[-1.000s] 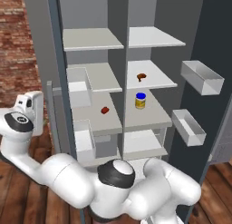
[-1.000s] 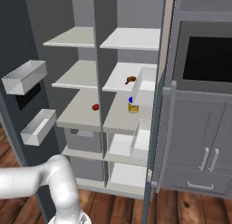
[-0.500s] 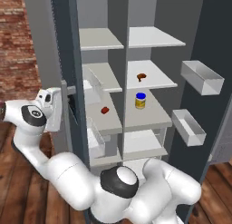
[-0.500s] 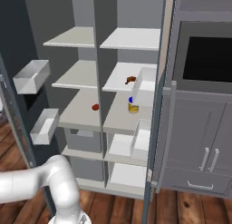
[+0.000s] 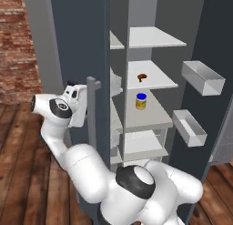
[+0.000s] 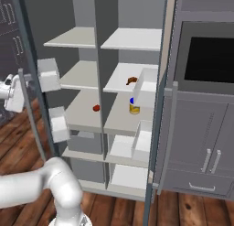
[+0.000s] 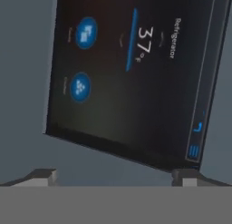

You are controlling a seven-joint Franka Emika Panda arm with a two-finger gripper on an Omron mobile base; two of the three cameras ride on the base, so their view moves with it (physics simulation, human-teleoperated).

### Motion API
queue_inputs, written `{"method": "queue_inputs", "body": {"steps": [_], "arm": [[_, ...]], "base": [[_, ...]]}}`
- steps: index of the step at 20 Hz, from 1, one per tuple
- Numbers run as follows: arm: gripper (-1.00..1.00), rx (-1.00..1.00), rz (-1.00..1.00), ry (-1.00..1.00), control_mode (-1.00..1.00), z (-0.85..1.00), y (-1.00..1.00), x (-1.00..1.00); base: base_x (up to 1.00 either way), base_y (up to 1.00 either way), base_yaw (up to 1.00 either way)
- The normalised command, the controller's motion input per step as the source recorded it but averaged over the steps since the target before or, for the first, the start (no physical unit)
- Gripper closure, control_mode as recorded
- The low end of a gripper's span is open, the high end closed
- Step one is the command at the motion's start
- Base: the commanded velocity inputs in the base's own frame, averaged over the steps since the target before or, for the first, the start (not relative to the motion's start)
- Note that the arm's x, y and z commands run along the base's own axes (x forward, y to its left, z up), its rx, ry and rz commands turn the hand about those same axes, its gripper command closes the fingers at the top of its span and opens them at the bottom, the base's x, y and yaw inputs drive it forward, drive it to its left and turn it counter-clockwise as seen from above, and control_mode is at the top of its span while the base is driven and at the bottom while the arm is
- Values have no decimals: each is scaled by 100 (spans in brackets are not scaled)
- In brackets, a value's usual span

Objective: Pick up the frozen chicken drumstick from the freezer, place it on any shelf in the fridge, and close the fridge and freezer doors when done.

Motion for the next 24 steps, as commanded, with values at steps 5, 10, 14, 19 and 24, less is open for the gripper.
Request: {"method": "queue_inputs", "body": {"steps": [5, 10, 14, 19, 24], "arm": [[-100, 0, -2, -1, -100, 0, -81, 34], [-100, 0, 0, -3, -100, 0, -34, 71], [-100, 0, 1, -6, -100, 0, -1, 92], [-100, 0, 9, -10, -100, 0, 0, 93], [-100, 0, 11, -12, -100, 0, 0, 85]], "base": [[0, 0, 0], [0, 0, 0], [0, 0, 0], [0, 0, 0], [0, 0, 0]]}}
